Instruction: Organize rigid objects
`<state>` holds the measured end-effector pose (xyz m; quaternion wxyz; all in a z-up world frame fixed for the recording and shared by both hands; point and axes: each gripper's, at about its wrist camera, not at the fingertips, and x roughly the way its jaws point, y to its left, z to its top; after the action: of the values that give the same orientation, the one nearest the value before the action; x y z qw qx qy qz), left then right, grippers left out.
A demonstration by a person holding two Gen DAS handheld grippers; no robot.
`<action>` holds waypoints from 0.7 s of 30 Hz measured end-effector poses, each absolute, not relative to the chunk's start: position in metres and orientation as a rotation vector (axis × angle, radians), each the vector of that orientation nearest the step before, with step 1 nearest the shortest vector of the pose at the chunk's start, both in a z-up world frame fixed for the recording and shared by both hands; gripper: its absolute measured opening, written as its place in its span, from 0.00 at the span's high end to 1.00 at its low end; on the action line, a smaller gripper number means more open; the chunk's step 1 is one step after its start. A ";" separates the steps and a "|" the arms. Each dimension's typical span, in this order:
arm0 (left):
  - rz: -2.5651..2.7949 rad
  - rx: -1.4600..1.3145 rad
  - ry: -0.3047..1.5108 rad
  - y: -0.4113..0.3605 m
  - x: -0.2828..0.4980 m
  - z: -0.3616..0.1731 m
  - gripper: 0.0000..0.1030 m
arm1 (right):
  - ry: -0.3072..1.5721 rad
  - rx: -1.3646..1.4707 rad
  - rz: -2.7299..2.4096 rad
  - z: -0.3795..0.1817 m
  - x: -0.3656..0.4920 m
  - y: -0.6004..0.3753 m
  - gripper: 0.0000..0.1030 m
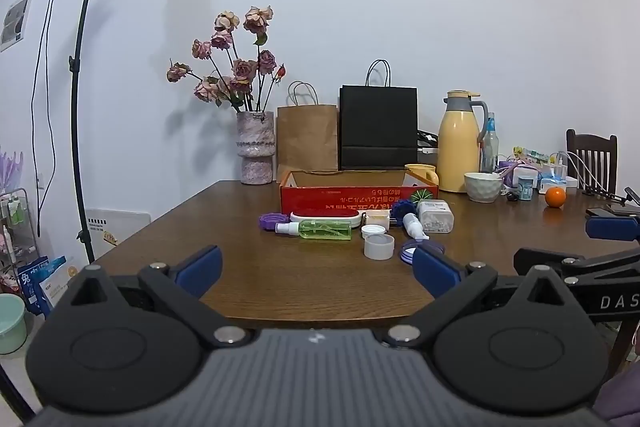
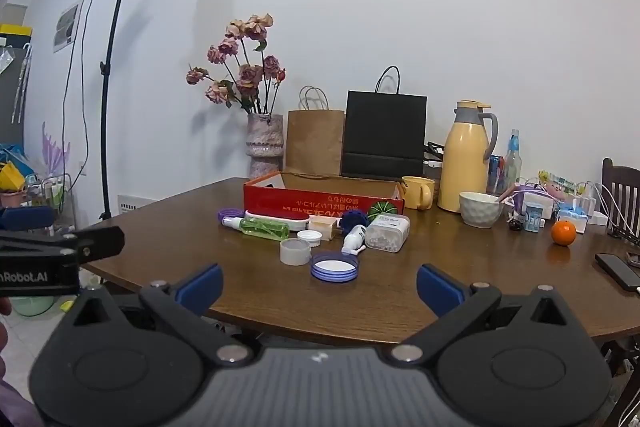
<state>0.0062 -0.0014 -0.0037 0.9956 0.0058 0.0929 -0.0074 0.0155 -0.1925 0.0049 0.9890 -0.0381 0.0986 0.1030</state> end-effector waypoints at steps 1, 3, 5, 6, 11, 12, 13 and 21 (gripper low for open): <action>-0.014 0.011 0.186 -0.002 0.005 -0.003 0.00 | 0.198 -0.076 0.207 0.005 0.015 -0.193 0.00; -0.014 0.010 0.186 -0.002 0.005 -0.003 0.00 | 0.198 -0.076 0.205 0.006 0.015 -0.192 0.00; -0.014 0.009 0.188 -0.002 0.007 -0.003 0.00 | 0.198 -0.077 0.205 0.006 0.015 -0.192 0.00; -0.014 0.011 0.185 -0.002 0.006 -0.004 0.00 | 0.198 -0.077 0.205 0.006 0.015 -0.191 0.00; -0.013 0.011 0.188 -0.002 0.007 -0.004 0.00 | 0.198 -0.078 0.204 0.006 0.015 -0.192 0.00; -0.013 0.011 0.187 -0.002 0.007 -0.004 0.00 | 0.198 -0.077 0.204 0.006 0.016 -0.192 0.00; -0.013 0.011 0.188 -0.002 0.007 -0.004 0.00 | 0.198 -0.077 0.204 0.005 0.016 -0.192 0.00; -0.015 0.013 0.187 -0.003 0.008 -0.004 0.00 | 0.199 -0.071 0.203 0.005 0.017 -0.193 0.00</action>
<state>0.0083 -0.0026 -0.0037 0.9956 0.0066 0.0936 -0.0076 0.0165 -0.1932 0.0051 0.9893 -0.0355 0.0991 0.1009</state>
